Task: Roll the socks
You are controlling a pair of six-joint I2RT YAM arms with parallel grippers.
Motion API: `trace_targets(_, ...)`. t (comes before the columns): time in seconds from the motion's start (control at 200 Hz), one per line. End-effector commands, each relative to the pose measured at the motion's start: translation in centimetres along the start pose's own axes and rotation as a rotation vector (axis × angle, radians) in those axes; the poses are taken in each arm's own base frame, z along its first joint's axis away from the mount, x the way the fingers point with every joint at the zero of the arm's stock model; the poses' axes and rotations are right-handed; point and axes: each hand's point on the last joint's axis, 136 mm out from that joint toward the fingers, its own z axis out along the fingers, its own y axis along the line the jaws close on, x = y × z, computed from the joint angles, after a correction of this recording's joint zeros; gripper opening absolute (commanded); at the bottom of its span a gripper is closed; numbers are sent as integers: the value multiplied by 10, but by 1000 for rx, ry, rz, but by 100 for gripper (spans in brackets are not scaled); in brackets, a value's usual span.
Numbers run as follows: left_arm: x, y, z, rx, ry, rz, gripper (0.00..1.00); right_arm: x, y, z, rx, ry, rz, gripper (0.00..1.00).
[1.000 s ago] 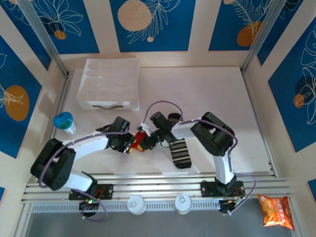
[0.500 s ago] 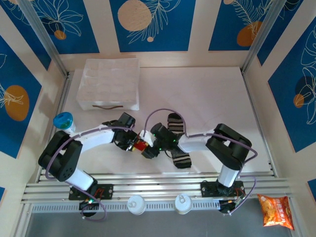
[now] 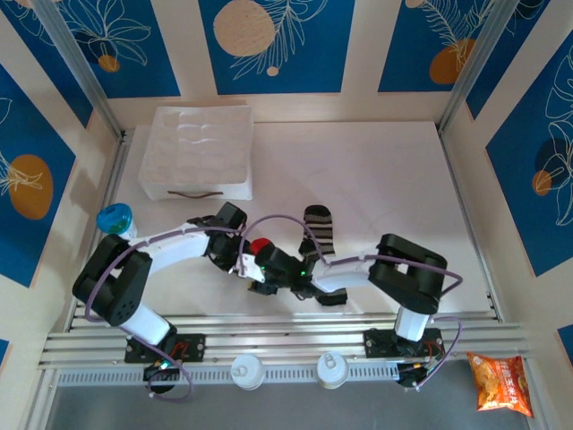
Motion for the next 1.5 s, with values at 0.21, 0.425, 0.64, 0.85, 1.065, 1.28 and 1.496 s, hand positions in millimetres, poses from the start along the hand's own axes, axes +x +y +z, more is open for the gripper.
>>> trace_targets(0.21, 6, 46, 12, -157, 25, -38, 28, 23, -20, 21, 134, 135, -20, 38)
trace_targets(0.425, 7, 47, 11, -158, 29, -42, 27, 24, -31, 6, 197, 103, 23, 51)
trace_targets(0.64, 8, 45, 12, -154, 39, -54, 27, 21, -31, 12, 192, 100, -7, 53)
trace_targets(0.85, 11, 41, 12, -135, 52, -71, 27, 27, -21, 23, 127, 142, 25, 25)
trace_targets(1.065, 11, 34, 3, -95, 39, -90, 36, 54, -13, 23, 79, 222, 159, 0)
trace_targets(1.28, 1, 5, -28, 73, -48, -79, 68, 81, 11, 14, -174, 209, 460, 0)
trace_targets(1.496, -4, 3, -43, 170, -73, -51, 77, 101, 21, 11, -400, 199, 759, 0)
